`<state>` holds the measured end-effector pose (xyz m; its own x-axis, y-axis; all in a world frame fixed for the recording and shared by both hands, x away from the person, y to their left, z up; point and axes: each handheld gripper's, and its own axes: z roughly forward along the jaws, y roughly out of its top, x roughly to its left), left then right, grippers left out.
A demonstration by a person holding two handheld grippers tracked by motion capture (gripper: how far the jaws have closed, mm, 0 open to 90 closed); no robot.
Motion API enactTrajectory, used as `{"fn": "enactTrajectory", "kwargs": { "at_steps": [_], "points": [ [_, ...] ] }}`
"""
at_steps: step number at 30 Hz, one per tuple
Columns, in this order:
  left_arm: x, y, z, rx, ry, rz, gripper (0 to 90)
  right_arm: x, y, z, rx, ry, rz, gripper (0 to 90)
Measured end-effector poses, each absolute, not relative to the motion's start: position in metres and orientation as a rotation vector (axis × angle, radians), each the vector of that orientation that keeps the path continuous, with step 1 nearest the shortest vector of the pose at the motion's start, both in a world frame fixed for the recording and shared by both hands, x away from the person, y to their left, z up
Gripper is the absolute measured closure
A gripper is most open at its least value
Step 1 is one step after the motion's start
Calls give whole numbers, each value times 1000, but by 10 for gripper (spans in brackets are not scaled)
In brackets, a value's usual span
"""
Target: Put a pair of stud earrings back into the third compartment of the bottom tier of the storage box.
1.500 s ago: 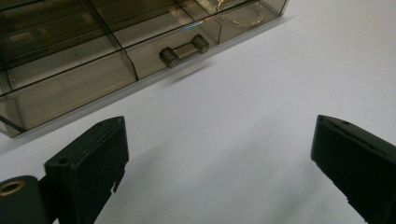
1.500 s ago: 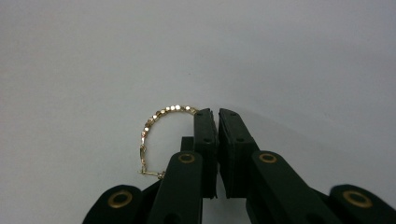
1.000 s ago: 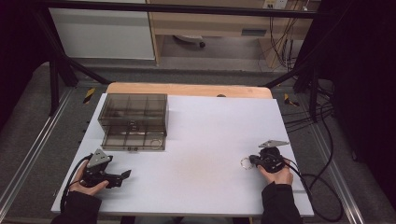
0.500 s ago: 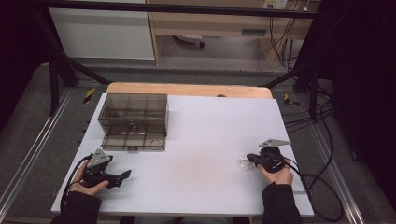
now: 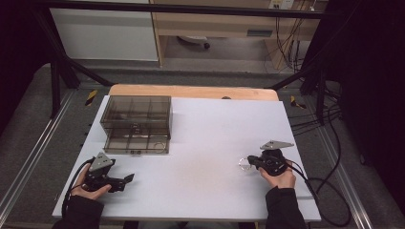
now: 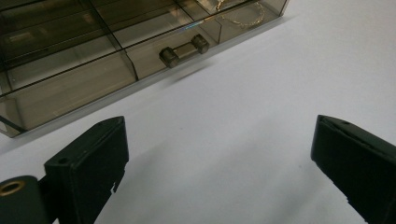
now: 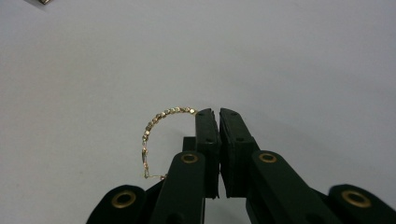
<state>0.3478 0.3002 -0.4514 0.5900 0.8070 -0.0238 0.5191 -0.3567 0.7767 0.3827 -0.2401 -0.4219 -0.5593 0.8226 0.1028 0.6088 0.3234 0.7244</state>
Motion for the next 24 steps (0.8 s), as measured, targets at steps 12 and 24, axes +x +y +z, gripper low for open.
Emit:
{"fn": "enactTrajectory", "kwargs": {
  "at_steps": [12,24],
  "points": [
    [348,300,-451,2041,1052,473,41,384,-220,-415,1226,2343,1103,869],
    [348,301,-451,2040,1053,472,42,387,-199,-409,1171,2372,1127,869]
  ]
}}
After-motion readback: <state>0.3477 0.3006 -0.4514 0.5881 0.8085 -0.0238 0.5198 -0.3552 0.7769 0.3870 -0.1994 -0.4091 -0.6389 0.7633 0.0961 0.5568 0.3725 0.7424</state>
